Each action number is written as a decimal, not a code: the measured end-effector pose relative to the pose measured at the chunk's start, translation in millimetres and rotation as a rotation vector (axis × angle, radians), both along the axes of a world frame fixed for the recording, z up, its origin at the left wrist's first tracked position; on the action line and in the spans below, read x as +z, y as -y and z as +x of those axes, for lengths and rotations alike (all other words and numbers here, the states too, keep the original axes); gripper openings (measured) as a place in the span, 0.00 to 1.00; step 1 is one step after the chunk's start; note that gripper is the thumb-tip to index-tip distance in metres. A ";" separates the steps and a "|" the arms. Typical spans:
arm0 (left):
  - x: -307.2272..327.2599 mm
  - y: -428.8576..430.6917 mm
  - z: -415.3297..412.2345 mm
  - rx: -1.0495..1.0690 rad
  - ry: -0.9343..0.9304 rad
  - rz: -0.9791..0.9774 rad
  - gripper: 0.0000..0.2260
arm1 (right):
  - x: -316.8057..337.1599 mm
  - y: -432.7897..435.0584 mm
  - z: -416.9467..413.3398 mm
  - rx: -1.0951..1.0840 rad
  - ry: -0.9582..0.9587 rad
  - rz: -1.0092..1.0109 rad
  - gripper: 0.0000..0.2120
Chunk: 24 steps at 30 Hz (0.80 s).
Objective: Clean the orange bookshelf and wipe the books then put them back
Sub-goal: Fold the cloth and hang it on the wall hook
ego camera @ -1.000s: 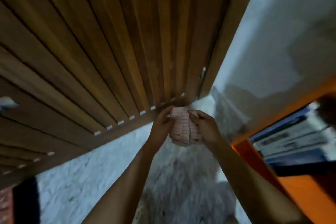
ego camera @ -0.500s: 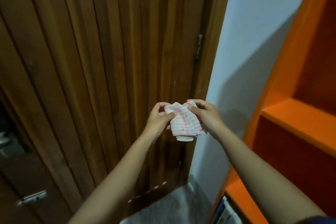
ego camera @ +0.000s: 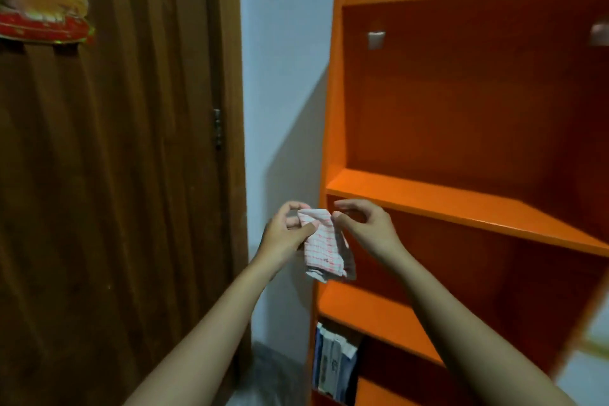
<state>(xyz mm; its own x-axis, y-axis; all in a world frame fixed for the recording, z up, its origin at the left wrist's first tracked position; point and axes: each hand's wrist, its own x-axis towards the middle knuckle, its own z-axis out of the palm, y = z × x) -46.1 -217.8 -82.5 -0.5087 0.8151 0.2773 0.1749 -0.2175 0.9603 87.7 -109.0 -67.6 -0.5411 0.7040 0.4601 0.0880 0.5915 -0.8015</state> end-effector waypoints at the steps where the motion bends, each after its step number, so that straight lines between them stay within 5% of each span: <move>1: 1.0 -6.2 14.5 -0.051 -0.040 -0.013 0.10 | 1.8 3.4 20.2 -0.023 0.032 0.018 0.11; 12: 21.2 -71.1 197.4 -0.576 -0.242 0.062 0.10 | 36.3 32.3 243.4 -0.417 0.202 0.091 0.03; 17: 29.8 -91.9 292.0 -0.789 -0.297 0.063 0.01 | 52.9 48.8 341.0 -0.616 0.199 0.054 0.11; 24: 32.1 -119.9 417.2 -0.940 -0.357 0.089 0.04 | 64.2 45.6 456.8 -0.733 0.117 0.052 0.10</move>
